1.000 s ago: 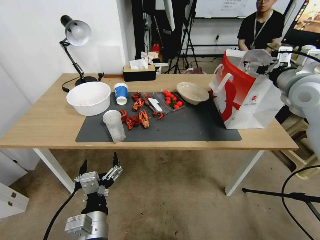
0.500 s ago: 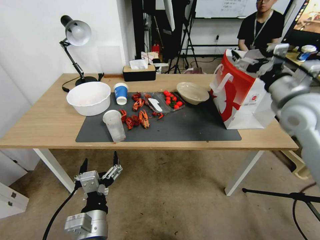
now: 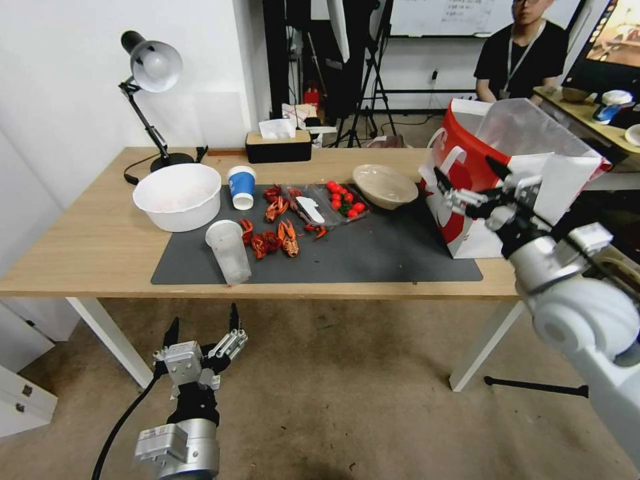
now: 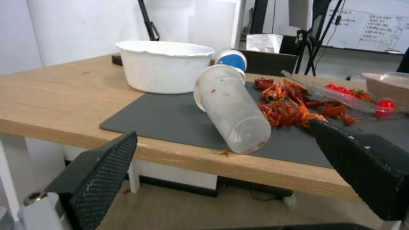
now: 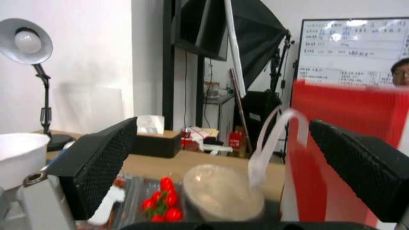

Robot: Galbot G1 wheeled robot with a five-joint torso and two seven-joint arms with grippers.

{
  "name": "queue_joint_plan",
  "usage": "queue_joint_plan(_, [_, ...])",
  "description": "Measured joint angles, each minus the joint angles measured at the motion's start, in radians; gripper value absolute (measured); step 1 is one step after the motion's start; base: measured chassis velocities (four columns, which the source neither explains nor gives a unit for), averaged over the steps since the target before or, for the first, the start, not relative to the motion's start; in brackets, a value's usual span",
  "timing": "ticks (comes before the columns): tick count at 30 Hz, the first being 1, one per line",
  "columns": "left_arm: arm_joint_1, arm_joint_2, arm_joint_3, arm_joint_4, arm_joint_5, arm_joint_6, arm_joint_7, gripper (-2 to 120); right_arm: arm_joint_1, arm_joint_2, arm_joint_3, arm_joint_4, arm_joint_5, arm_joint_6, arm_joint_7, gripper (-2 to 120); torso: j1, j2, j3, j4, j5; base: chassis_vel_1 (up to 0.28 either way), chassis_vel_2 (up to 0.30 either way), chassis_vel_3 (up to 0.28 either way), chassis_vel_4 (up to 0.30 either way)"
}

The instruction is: Pick up the trash from the table and place it into the takeout bag.

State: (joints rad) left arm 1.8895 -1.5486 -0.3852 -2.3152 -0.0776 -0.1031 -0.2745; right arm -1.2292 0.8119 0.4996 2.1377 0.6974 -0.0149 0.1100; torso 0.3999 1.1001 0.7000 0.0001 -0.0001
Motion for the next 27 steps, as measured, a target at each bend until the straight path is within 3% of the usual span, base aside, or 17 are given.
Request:
queue_joint_plan(15, [-0.008, 0.001, -0.002, 0.026, 0.0, -0.004, 0.003, 100, -0.265, 0.159, 0.009, -0.04, -0.146, 0.192, -0.039, 100, 0.0, 0.0, 0.0, -0.0002, 0.0001, 0.0, 0.0, 0.0, 0.0])
queue_joint_plan(27, [-0.015, 0.004, 0.001, 0.045, -0.002, -0.005, 0.005, 100, -0.405, 0.252, 0.006, -0.079, -0.164, 0.24, -0.055, 100, 0.0, 0.0, 0.0, -0.0002, 0.0, 0.0, 0.0, 0.0, 0.0])
